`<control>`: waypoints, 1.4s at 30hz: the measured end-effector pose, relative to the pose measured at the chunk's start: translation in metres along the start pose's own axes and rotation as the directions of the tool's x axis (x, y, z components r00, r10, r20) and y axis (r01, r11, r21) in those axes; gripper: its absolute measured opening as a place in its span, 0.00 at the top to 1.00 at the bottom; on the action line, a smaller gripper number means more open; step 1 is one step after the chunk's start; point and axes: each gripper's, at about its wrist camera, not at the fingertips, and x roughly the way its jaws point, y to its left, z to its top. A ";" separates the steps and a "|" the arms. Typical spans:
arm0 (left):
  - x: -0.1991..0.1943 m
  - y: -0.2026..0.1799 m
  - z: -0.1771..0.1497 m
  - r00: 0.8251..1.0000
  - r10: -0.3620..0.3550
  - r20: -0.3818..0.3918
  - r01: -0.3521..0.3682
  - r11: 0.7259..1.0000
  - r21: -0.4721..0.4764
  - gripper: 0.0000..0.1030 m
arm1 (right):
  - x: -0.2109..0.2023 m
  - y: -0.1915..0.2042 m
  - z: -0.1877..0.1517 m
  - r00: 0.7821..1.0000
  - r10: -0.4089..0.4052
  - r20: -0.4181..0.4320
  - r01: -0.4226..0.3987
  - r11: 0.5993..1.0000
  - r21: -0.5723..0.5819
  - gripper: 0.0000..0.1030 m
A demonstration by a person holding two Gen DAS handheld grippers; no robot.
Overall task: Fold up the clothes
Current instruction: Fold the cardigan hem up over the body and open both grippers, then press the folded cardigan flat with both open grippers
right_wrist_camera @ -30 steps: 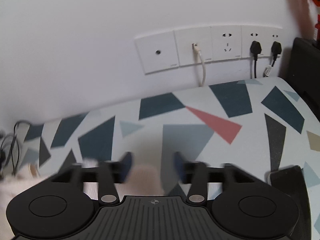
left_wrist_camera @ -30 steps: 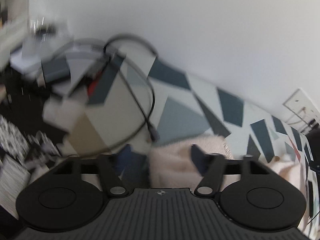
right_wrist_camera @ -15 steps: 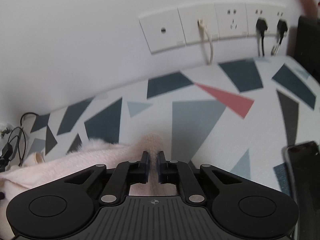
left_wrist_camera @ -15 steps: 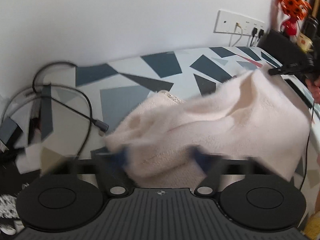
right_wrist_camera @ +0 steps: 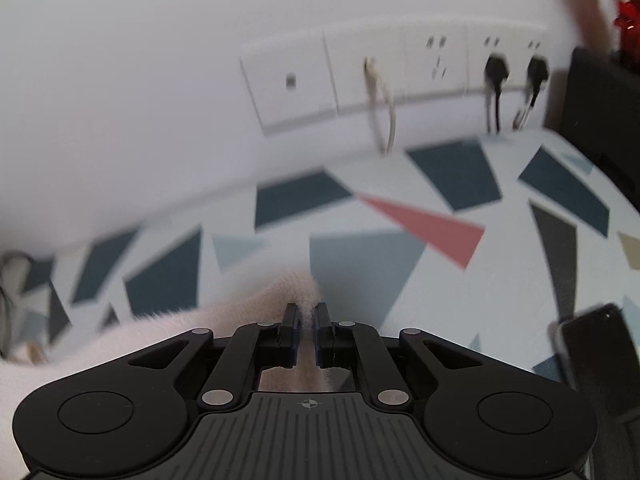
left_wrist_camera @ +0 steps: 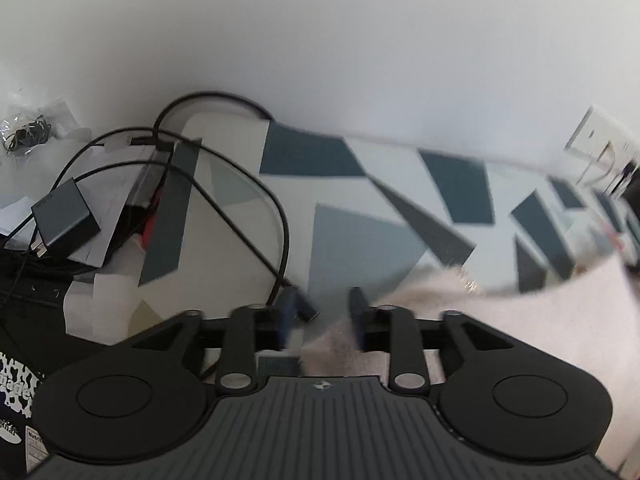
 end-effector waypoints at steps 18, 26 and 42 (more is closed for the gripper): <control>-0.045 -0.003 -0.059 0.988 -0.138 -0.077 0.132 0.989 -0.071 0.90 | -0.076 -0.016 -0.051 0.994 0.105 -0.033 -0.104 0.994 0.024 0.41; -0.025 0.004 -0.070 0.993 -0.022 -0.114 0.016 0.999 -0.047 0.29 | -0.069 -0.017 -0.060 0.989 0.131 -0.071 -0.130 0.991 0.018 0.25; -0.003 -0.009 -0.080 0.962 -0.086 -0.261 0.067 0.995 -0.078 0.01 | -0.049 -0.001 -0.077 0.961 0.182 -0.209 -0.190 0.982 -0.021 0.01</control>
